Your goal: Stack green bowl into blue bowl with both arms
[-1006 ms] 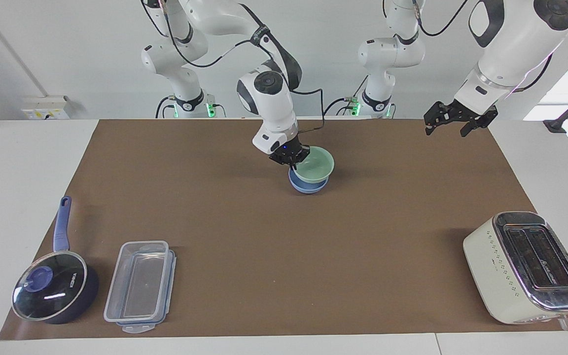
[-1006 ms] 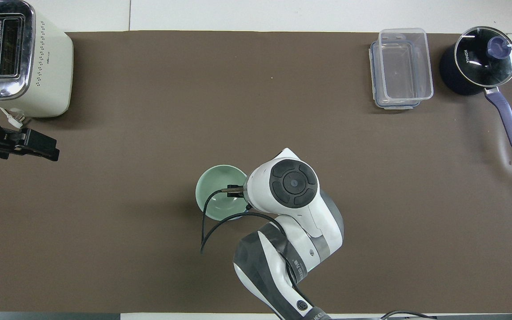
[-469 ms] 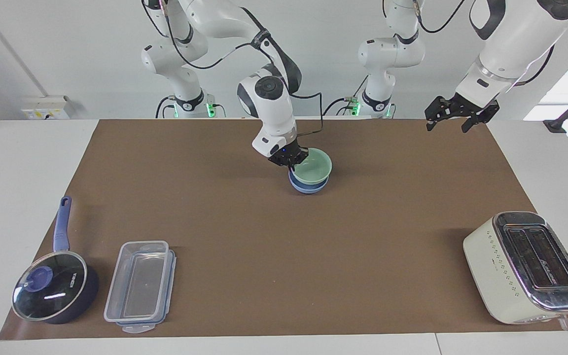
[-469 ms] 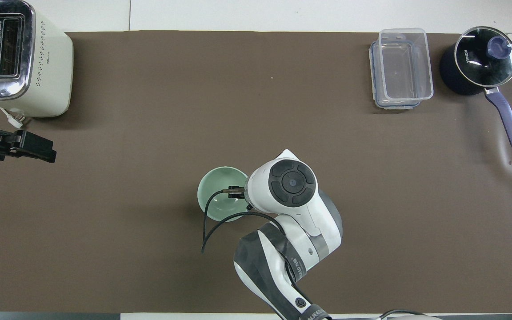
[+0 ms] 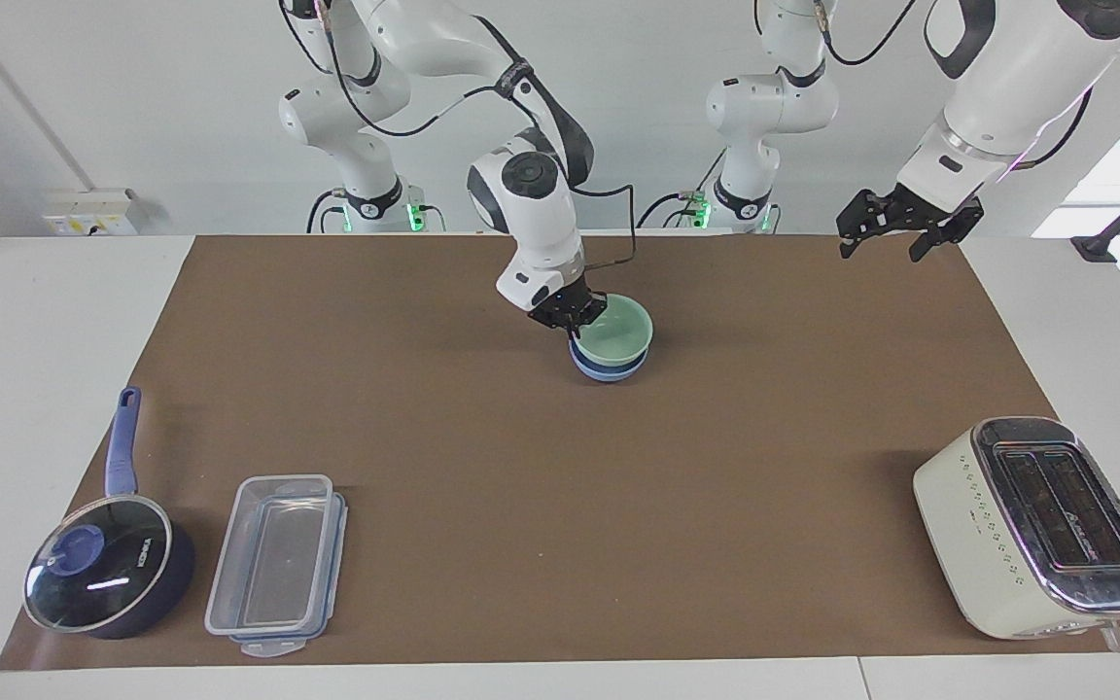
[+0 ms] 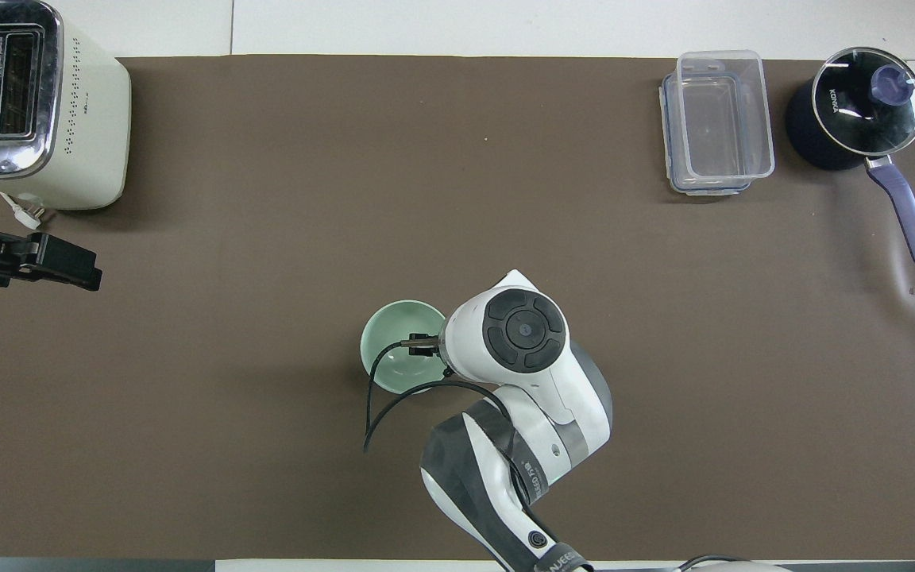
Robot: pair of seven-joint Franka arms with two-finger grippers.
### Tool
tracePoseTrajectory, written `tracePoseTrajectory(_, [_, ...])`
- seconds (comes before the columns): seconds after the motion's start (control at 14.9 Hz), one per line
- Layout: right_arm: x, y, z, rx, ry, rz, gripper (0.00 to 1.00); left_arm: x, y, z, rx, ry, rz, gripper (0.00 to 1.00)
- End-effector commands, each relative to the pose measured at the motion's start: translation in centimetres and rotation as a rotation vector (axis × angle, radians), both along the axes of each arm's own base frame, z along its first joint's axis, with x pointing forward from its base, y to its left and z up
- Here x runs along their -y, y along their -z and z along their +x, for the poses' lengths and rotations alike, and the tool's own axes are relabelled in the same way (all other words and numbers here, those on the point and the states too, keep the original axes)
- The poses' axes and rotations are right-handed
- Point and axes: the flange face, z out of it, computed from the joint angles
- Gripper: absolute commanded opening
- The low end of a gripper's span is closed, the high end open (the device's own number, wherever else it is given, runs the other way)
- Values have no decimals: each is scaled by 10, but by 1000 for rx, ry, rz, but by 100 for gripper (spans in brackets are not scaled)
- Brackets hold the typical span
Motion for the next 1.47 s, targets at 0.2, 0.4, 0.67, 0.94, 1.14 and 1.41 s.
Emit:
tracePoseTrajectory(0.2, [15,-28,22,1,29,12,51,-3,-1,-8,4,-15,-15,100])
tracePoseTrajectory(0.4, [65,-85,70,3,59,-55,57,-2,-1,-8,4,-12,-15,100])
tracePoseTrajectory(0.67, [152,-154,111,-5,36,-102,94,-3,-1,-8,4,-15,-15,100])
tracePoseTrajectory(0.94, [260,-233,114,-37,-23,-154,100,-2,-1,-8,4,-12,-15,100])
tracePoseTrajectory(1.14, [317,-263,106,-58,-42,-219,100,-2,-1,-8,4,-13,-15,100])
tracePoseTrajectory(1.41, [343,-270,83,-86,-49,-251,100,-2,-1,-8,4,-12,-15,100])
